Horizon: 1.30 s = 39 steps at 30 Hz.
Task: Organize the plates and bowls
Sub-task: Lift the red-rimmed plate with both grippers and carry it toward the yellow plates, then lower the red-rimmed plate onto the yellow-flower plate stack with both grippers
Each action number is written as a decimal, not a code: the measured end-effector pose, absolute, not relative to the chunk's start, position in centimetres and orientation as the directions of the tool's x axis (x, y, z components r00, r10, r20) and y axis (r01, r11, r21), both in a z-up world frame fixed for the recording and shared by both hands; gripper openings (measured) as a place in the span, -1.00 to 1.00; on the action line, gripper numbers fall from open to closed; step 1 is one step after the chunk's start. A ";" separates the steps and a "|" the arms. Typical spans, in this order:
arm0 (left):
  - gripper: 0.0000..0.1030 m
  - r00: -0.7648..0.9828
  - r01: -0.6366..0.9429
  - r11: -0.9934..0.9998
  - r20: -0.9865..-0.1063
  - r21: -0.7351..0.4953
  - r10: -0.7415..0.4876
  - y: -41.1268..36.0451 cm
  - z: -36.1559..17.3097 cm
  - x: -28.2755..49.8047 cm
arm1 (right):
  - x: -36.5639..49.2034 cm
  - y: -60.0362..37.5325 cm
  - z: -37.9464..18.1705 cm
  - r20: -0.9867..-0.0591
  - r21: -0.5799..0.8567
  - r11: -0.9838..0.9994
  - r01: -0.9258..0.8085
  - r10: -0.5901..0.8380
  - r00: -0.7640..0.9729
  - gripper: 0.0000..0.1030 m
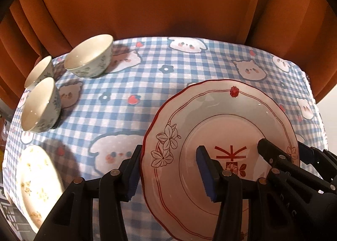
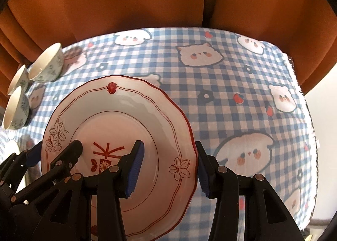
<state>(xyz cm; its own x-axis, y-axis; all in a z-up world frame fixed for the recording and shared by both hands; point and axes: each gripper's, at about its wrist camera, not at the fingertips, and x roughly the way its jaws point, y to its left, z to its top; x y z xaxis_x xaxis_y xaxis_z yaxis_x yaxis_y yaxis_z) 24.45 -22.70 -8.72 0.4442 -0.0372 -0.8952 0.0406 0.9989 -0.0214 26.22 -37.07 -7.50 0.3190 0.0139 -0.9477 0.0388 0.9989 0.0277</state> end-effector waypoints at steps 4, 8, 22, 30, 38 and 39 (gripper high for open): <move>-0.01 0.442 0.060 0.998 -0.896 -0.019 -0.044 -20.7 -7.7 23.2 | 25.0 -35.2 -5.9 -0.944 0.011 0.999 0.050 -0.006 0.329 -0.01; -0.01 0.452 0.066 0.998 -0.891 -0.024 -0.051 -18.5 -6.5 22.1 | 24.1 -33.1 -4.4 -0.940 0.004 0.999 0.052 -0.014 0.340 -0.01; -0.01 0.472 0.064 0.997 -0.879 -0.036 -0.062 -8.7 -4.8 18.7 | 20.5 -23.1 -1.3 -0.932 -0.005 0.999 0.041 -0.019 0.361 -0.01; -0.01 0.460 0.034 0.999 -0.886 -0.040 -0.051 -3.1 -5.4 17.2 | 19.5 -17.6 -1.4 -0.936 -0.002 1.000 0.010 -0.006 0.352 -0.01; -0.01 0.422 -0.001 0.999 -0.906 -0.041 -0.037 1.6 -7.3 16.1 | 18.5 -12.4 -3.3 -0.953 -0.002 0.999 -0.035 0.009 0.304 -0.01; -0.01 0.417 -0.003 0.999 -0.908 -0.041 -0.036 2.1 -7.6 16.0 | 18.4 -11.9 -3.5 -0.955 -0.003 0.999 -0.040 0.009 0.298 -0.01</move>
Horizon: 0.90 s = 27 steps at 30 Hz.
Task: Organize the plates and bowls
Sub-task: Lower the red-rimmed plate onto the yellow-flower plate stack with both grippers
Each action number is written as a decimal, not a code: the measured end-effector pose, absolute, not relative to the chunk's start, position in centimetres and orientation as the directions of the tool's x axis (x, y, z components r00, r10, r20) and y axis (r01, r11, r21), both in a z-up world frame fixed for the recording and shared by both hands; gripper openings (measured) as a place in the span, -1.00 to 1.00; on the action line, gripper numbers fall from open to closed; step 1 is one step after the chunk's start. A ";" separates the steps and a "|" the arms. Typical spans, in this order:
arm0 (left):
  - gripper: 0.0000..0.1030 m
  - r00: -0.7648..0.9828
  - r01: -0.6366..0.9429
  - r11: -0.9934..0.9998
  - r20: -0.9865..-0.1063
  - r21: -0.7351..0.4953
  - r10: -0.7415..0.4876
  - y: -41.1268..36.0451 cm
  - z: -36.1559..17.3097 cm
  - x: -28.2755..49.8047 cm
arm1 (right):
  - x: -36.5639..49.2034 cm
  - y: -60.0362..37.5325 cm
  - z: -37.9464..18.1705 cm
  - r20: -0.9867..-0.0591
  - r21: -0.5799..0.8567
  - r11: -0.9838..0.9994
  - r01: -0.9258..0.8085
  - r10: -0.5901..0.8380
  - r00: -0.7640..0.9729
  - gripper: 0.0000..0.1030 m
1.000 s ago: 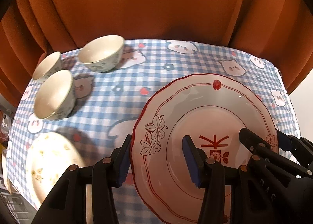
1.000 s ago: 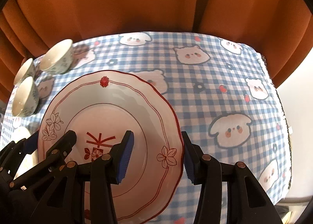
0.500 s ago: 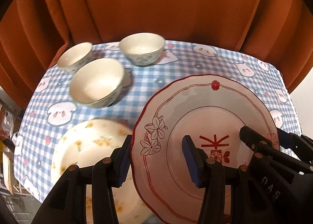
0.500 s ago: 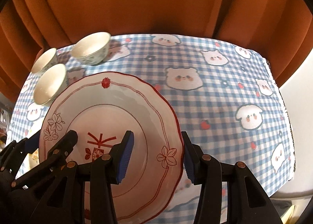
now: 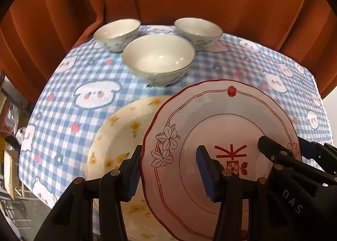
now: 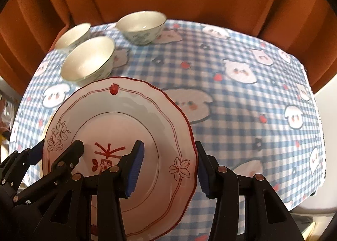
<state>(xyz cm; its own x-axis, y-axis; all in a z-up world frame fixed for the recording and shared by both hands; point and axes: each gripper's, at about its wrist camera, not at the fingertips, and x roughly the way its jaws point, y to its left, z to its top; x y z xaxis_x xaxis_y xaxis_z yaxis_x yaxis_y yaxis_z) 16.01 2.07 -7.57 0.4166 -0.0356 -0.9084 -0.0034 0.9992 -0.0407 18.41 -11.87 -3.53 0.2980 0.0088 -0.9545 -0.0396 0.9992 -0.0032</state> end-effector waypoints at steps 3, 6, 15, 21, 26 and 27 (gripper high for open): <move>-0.01 0.403 -0.009 0.999 -0.915 -0.043 -0.036 3.2 -8.3 15.8 | 18.2 -10.6 -4.2 -0.960 -0.008 0.999 -0.050 0.006 0.280 -0.01; -0.01 0.392 -0.013 0.999 -0.919 -0.045 -0.036 4.0 -8.9 15.6 | 18.1 -9.4 -5.0 -0.965 -0.016 0.998 -0.059 0.000 0.262 -0.01; 0.00 0.384 -0.006 0.999 -0.923 -0.036 -0.031 5.1 -9.9 15.8 | 18.2 -7.9 -6.2 -0.971 -0.039 0.997 -0.070 -0.021 0.239 -0.01; -0.08 0.363 -0.021 1.000 -0.932 -0.011 -0.003 6.0 -10.6 16.1 | 18.4 -7.0 -6.6 -0.973 -0.037 0.996 -0.083 -0.016 0.232 -0.01; -0.13 0.364 -0.004 1.000 -0.932 -0.008 -0.006 6.1 -10.7 15.8 | 18.3 -6.5 -6.9 -0.977 -0.022 0.996 -0.085 -0.003 0.214 -0.02; -0.13 0.365 -0.002 1.000 -0.931 -0.012 -0.010 6.1 -10.7 15.7 | 18.2 -6.6 -6.8 -0.977 -0.008 0.997 -0.082 0.010 0.214 -0.02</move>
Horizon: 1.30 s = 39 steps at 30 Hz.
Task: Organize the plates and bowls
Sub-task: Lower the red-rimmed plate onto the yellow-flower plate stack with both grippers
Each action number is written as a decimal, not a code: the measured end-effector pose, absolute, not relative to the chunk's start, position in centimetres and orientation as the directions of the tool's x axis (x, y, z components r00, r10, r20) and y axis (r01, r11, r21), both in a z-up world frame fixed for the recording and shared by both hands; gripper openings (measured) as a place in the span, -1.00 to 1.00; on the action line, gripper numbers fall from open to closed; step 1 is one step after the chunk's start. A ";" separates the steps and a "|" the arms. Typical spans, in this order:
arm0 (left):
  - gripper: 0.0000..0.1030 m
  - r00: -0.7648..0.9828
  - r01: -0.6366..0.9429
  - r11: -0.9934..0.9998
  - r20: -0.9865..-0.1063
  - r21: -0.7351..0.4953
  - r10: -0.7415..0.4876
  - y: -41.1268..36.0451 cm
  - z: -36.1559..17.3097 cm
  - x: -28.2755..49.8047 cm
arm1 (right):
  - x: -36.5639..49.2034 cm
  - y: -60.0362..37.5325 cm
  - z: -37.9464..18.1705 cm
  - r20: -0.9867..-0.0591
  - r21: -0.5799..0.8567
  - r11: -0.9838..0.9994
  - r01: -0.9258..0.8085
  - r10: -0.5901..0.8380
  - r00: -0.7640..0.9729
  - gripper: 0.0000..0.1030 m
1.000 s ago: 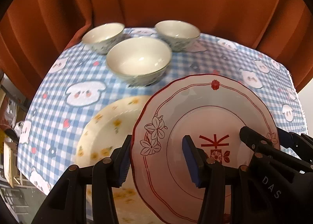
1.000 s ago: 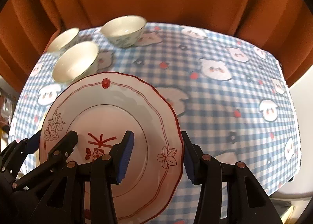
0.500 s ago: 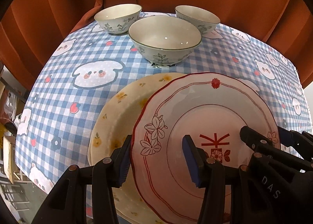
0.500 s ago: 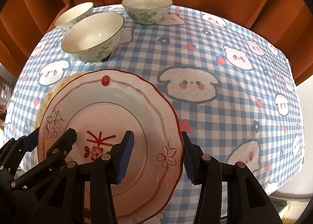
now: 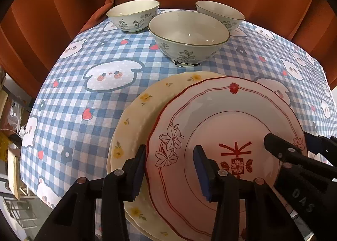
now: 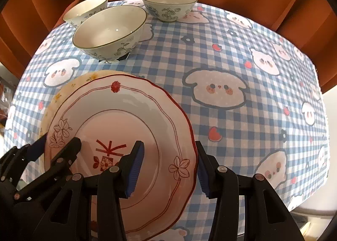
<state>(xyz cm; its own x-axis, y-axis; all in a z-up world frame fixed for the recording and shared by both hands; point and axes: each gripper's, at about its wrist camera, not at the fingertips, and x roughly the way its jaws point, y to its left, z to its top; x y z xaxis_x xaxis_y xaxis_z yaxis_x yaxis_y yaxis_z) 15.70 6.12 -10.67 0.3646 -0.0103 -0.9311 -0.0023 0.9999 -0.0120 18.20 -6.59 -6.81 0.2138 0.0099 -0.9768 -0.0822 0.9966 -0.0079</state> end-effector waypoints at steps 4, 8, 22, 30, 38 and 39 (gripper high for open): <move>-0.13 0.368 0.004 1.000 -0.930 -0.012 -0.012 6.1 -10.7 15.6 | 17.7 -6.9 -5.8 -0.972 -0.002 0.997 -0.077 0.016 0.236 -0.09; -0.13 0.368 0.001 1.000 -0.930 -0.012 -0.012 6.1 -10.7 15.5 | 17.6 -7.6 -5.5 -0.969 -0.004 0.998 -0.067 0.012 0.245 -0.43; -0.13 0.371 -0.022 1.000 -0.928 0.005 0.013 6.9 -9.8 15.0 | 18.2 -7.1 -6.7 -0.967 0.001 0.999 -0.052 0.014 0.254 -0.40; -0.15 0.393 -0.013 0.998 -0.918 0.057 0.058 6.6 -10.0 15.2 | 18.5 -6.4 -7.2 -0.961 -0.007 0.998 -0.060 0.010 0.277 -0.40; -0.02 0.408 -0.013 0.998 -0.911 0.058 0.058 6.7 -10.1 15.1 | 17.8 -6.0 -7.1 -0.957 -0.020 0.998 -0.065 0.000 0.291 -0.25; 0.05 0.405 -0.013 0.999 -0.913 0.050 0.051 6.9 -10.0 15.2 | 17.8 -6.1 -7.1 -0.958 -0.009 0.998 -0.064 0.009 0.288 -0.22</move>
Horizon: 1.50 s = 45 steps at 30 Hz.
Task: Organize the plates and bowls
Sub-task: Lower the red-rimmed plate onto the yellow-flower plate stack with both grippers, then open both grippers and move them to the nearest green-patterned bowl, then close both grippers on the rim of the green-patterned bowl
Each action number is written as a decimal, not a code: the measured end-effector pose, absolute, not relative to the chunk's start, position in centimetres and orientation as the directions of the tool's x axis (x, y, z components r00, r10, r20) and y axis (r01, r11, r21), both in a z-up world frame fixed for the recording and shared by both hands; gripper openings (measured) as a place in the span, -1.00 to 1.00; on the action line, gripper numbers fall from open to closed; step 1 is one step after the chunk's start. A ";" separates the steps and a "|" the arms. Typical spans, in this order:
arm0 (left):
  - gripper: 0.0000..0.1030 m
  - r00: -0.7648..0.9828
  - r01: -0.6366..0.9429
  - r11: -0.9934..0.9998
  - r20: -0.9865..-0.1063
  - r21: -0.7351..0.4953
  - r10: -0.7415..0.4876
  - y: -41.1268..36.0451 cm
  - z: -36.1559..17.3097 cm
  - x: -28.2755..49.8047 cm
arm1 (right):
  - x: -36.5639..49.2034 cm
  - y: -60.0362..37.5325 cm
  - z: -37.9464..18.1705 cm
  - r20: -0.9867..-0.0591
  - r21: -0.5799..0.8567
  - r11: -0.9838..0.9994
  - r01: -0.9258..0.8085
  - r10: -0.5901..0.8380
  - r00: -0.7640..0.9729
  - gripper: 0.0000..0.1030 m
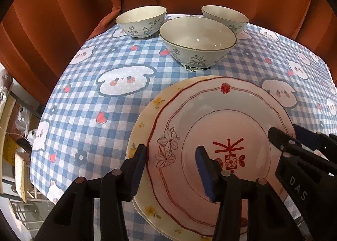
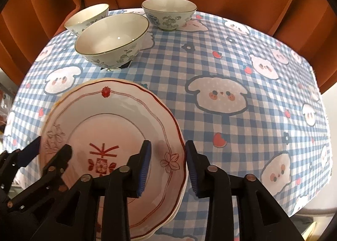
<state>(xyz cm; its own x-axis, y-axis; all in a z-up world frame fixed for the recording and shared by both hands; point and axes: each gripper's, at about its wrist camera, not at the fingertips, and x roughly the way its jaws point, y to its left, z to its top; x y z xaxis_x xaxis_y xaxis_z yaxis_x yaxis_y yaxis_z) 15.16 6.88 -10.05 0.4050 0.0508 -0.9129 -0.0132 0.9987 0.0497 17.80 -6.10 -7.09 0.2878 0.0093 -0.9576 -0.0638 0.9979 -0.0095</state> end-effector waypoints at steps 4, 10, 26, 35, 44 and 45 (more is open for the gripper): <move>0.26 0.407 -0.017 0.999 -0.912 0.035 0.039 7.3 -9.6 15.1 | 17.7 -6.4 -6.7 -0.963 0.047 0.998 -0.048 0.058 0.262 -0.12; 0.46 0.445 -0.031 0.999 -0.895 0.025 0.036 8.4 -7.8 15.8 | 18.3 -6.2 -4.8 -0.955 0.065 0.997 -0.041 0.074 0.286 0.09; 0.47 0.547 -0.034 0.999 -0.837 0.017 0.033 8.7 -4.0 24.7 | 27.1 -5.0 -0.7 -0.906 0.117 0.992 -0.050 0.127 0.404 0.21; 0.43 0.526 -0.058 0.998 -0.849 0.021 0.048 8.6 -6.9 30.4 | 32.9 -3.7 -3.7 -0.907 0.115 0.993 -0.035 0.119 0.405 0.21; 0.04 0.478 -0.054 0.998 -0.878 0.015 0.039 8.1 -9.9 33.4 | 36.1 -3.1 -7.4 -0.921 0.129 0.991 -0.047 0.137 0.364 -0.08; -0.07 0.474 -0.056 0.998 -0.880 0.014 0.039 8.1 -10.1 33.6 | 36.2 -2.9 -7.6 -0.922 0.134 0.990 -0.050 0.143 0.361 -0.12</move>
<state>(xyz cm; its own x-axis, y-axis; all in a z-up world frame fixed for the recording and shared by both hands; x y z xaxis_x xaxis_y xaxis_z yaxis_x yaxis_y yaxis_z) 33.60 8.11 -10.11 0.4739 0.0391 -0.8797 -0.0557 0.9983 0.0144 36.18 -2.94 -7.60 0.3607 0.1431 -0.9216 -0.0497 0.9897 0.1342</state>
